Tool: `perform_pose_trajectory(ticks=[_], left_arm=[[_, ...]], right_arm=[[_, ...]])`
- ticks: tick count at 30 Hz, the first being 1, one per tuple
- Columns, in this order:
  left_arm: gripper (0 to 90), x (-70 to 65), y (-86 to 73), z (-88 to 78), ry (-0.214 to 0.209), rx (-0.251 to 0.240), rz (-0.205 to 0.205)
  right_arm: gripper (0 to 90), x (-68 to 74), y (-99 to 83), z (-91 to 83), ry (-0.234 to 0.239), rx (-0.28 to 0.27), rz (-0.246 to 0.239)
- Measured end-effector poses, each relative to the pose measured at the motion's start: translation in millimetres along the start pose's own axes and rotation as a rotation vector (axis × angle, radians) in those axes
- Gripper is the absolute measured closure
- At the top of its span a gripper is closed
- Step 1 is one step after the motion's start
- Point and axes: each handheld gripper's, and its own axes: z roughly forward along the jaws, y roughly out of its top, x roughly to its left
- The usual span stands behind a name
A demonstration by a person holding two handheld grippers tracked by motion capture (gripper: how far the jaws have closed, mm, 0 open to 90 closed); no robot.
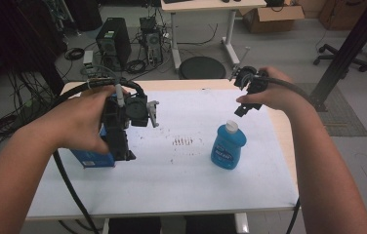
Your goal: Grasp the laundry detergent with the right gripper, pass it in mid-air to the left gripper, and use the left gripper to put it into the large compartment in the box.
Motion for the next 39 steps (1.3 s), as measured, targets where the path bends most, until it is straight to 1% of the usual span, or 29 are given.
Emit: perform_pose_trajectory(ticks=[7,9,11,12,13,14,15,17,18,19,20,21,22,26,27,32,35,39], left_arm=[[0.2,2.6,-1.0,-0.7,0.001,-0.004,-0.005],[0.2,2.9,-1.0,0.4,0.002,0.003,-0.01],[0.2,2.2,-0.2,1.6,-0.002,-0.001,-0.008],[0.2,2.2,-0.2,1.6,-0.002,-0.001,-0.008],[0.2,1.8,0.4,2.2,-0.004,-0.002,-0.013],[0.2,1.5,1.1,2.6,-0.006,0.002,-0.012],[0.2,1.8,2.0,2.5,-0.007,0.006,-0.007],[0.2,2.4,4.2,2.9,-0.01,0.004,-0.002],[0.2,2.4,4.2,2.9,-0.01,0.004,-0.002],[0.2,2.8,5.4,3.3,-0.012,0.005,0.003],[0.2,2.8,5.4,3.3,-0.012,0.005,0.003],[0.2,2.4,5.8,4.4,-0.013,0.008,-0.002],[0.2,2.4,5.8,4.4,-0.013,0.008,-0.002],[0.2,0.9,6.7,5.3,-0.002,0.019,0.011],[0.2,0.3,6.8,5.5,-0.001,0.018,0.008],[0.2,1.1,7.0,5.7,0.005,0.023,0.009],[0.2,0.6,6.9,5.9,0.008,0.028,0.007],[0.2,-0.2,4.3,5.1,0.012,0.026,0.006]], right_arm=[[3.9,-3.3,-4.6,-0.4,-0.004,-0.014,0.006],[3.9,-4.2,-7.1,-0.9,-0.007,-0.021,0.008],[3.9,-4.5,-14.2,-1.7,-0.006,-0.042,0.019],[3.9,-4.5,-14.2,-1.7,-0.006,-0.042,0.019],[3.9,-4.3,-17.2,-1.5,-0.005,-0.041,0.025],[4.0,-4.9,-23.8,-0.8,-0.004,-0.043,0.032],[4.0,-4.9,-23.8,-0.8,-0.004,-0.043,0.032],[4.1,-4.5,-35.3,-0.2,-0.008,-0.051,0.049],[4.1,-4.5,-35.3,-0.2,-0.008,-0.051,0.049],[4.1,-4.0,-41.3,0.2,-0.009,-0.053,0.056],[4.1,-4.0,-41.3,0.2,-0.009,-0.053,0.056],[4.2,-3.4,-47.7,0.7,-0.014,-0.052,0.06],[4.2,-3.4,-47.7,0.7,-0.014,-0.052,0.06],[4.2,-1.7,-59.9,-0.5,-0.011,-0.067,0.076],[4.2,-1.4,-62.5,-0.6,-0.013,-0.067,0.077],[4.1,-0.3,-72.3,-1.4,-0.017,-0.065,0.086],[4.1,0.2,-73.7,-1.8,-0.018,-0.066,0.088],[4.2,3.0,-78.2,-1.6,-0.022,-0.06,0.075]])
